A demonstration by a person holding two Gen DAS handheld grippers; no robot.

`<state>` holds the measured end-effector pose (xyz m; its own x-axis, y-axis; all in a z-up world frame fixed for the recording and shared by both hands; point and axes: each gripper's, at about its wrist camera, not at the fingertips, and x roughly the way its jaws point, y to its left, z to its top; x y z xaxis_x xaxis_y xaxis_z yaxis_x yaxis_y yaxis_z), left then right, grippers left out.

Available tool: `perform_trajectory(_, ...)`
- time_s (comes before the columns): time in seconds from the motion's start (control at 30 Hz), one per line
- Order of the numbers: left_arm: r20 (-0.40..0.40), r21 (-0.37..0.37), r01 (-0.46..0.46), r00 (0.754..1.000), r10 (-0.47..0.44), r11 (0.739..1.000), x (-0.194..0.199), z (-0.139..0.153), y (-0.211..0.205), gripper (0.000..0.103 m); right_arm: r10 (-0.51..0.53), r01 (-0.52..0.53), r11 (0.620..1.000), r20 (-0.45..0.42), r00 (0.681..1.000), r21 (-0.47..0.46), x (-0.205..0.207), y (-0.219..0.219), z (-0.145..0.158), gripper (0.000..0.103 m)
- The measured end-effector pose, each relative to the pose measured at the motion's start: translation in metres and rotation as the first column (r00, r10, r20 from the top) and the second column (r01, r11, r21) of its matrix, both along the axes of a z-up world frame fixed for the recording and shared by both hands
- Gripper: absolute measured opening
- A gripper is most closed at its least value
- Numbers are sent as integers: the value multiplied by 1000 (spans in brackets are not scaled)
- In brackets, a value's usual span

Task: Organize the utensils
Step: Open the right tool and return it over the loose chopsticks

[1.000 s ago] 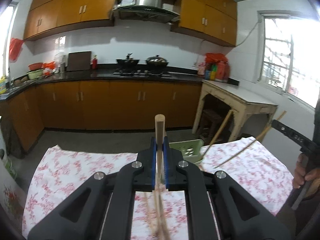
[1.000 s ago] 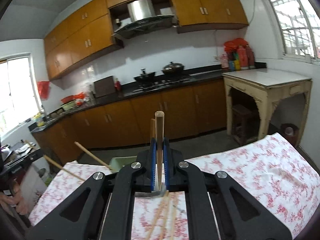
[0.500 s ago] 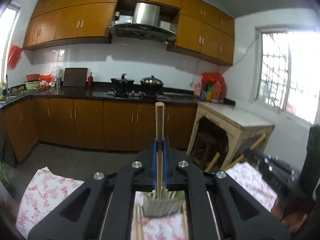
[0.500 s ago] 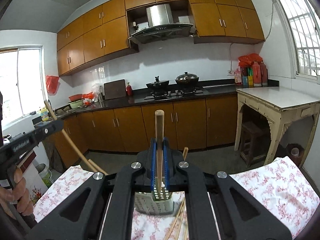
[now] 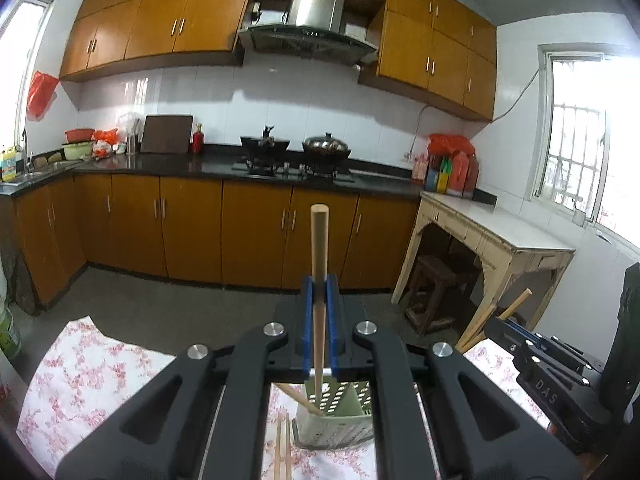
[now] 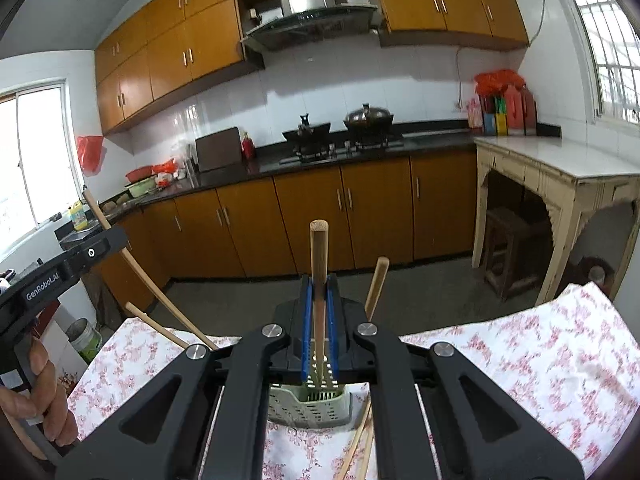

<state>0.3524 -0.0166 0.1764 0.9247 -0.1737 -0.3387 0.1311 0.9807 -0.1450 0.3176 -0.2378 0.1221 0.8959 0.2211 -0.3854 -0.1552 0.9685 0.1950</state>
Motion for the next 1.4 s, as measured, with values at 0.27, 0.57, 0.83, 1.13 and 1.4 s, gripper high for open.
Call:
perform_trajectory(0.27, -51, 4, 3, 999, -3, 1000, 12, -19, 6, 8, 8, -8, 1000, -32, 999, -2, 7, 4, -7, 8)
perform_trajectory(0.57, -47, -22, -37, 998, 36, 999, -5, -15, 26, 32, -19, 19, 1000, 2, 1000, 17, -6, -6, 3, 30)
perform_trajectory(0.83, -10, -38, -57, 998, 57, 998, -56, -6, 51, 38, -45, 46, 999, 81, 996, -8, -49, -17, 21, 30)
perform_trajectory(1.13, -64, 27, -119, 991, 120, 993, -121, -65, 88, 47, -156, 158, 987, 36, 987, -39, -102, -63, -21, 30)
perform_trajectory(1.4, -291, 107, -139, 943, 164, 985, -109, -171, 94, 49, -151, 144, 989, -256, 955, -46, -72, -64, -128, 30)
